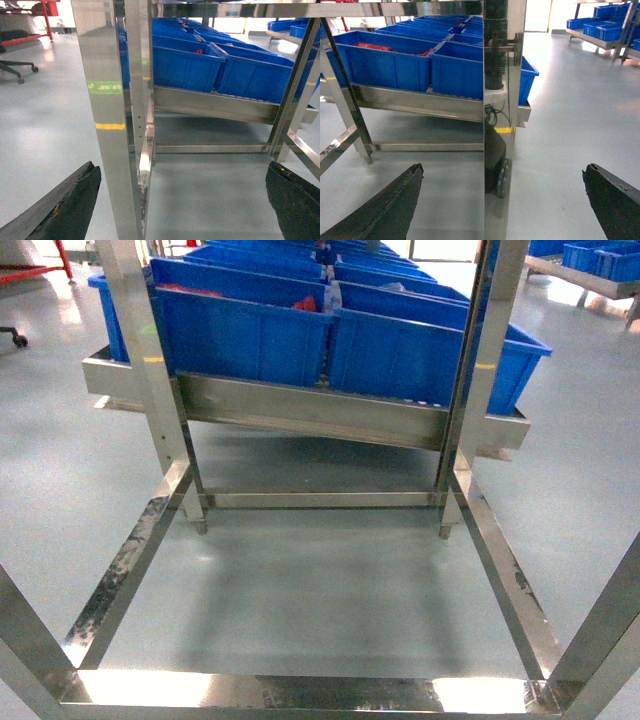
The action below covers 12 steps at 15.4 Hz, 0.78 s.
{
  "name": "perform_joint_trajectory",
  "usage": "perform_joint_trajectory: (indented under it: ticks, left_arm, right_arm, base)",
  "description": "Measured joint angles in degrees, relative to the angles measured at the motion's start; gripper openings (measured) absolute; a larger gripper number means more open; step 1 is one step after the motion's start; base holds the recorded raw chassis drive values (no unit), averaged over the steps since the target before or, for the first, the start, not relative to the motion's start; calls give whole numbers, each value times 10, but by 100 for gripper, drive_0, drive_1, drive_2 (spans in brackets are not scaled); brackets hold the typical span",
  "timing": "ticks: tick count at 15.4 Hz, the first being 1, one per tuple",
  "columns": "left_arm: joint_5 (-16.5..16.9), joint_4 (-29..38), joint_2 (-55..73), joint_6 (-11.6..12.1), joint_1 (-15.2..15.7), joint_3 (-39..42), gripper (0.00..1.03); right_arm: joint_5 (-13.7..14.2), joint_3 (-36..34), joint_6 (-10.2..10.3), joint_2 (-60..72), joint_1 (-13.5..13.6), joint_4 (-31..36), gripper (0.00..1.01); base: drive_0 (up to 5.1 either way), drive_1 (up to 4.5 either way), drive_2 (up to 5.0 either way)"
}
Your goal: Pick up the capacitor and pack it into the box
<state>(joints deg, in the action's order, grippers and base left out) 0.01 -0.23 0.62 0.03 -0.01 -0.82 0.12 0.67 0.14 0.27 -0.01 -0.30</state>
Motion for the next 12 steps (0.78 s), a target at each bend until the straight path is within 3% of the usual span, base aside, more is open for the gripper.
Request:
perform_joint_trajectory:
  ticks: [12]
  left_arm:
    - [0, 0, 0, 0, 0, 0, 98]
  right_arm:
    - [0, 0, 0, 0, 0, 0, 98]
  base:
    - [0, 0, 0]
